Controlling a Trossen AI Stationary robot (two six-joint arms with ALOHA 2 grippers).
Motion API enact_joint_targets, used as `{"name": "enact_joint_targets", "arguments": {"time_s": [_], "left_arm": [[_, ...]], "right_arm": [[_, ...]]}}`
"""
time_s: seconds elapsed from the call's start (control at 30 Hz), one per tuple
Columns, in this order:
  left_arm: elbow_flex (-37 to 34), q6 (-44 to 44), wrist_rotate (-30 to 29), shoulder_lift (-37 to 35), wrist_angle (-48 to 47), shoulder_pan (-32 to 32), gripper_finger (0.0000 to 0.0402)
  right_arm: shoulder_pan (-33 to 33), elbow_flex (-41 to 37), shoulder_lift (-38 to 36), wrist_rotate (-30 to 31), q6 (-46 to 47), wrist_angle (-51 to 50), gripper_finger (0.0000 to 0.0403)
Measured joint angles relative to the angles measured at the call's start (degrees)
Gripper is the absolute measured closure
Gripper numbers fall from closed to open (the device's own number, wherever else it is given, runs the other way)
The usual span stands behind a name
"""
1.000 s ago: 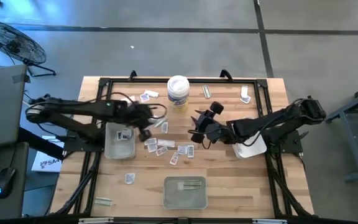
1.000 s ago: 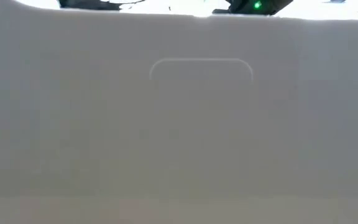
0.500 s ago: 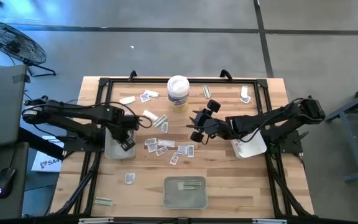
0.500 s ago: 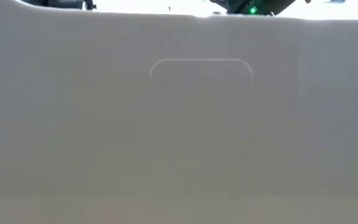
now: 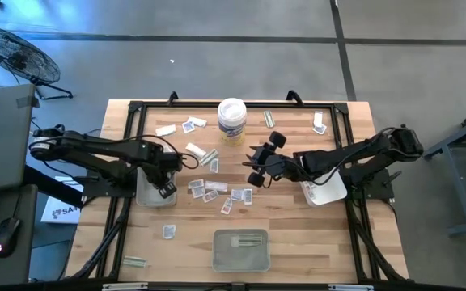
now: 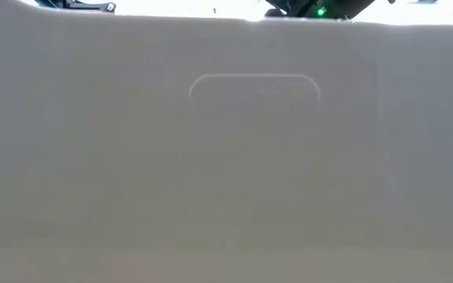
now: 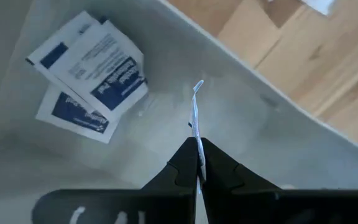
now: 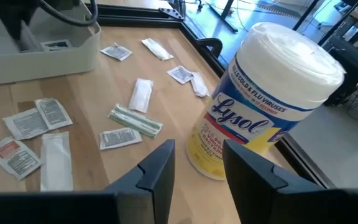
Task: Pick & Place First Aid Supplies
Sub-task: Put the blue alcohol pad into the top gray bin
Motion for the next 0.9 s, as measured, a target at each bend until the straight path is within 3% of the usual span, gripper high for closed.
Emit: {"name": "enact_joint_targets", "arguments": {"time_s": [0.17,0.27,0.37,0.67,0.9], "left_arm": [[-0.19,0.37,-6.9,0.73,1.12,0.0,0.0396],[-0.1,0.53,-8.07,0.8,1.9,0.02,0.0388],[-0.1,1.64,-9.06,0.8,1.61,0.0,0.0362],[0.05,1.81,-19.42,0.8,-0.1,0.0,0.0281],[8.25,2.28,-24.22,0.8,-8.24,0.0,0.0275]], "right_arm": [[0.01,0.0,0.02,-0.38,0.64,0.25,0.0274],[0.0,0.0,0.02,-1.29,1.87,0.12,0.0274],[0.0,0.0,0.04,-2.38,2.66,-0.09,0.0274],[0.07,0.0,0.06,-3.56,3.43,-0.22,0.0274],[0.07,0.0,0.04,-4.73,3.43,-0.26,0.0274]]}}
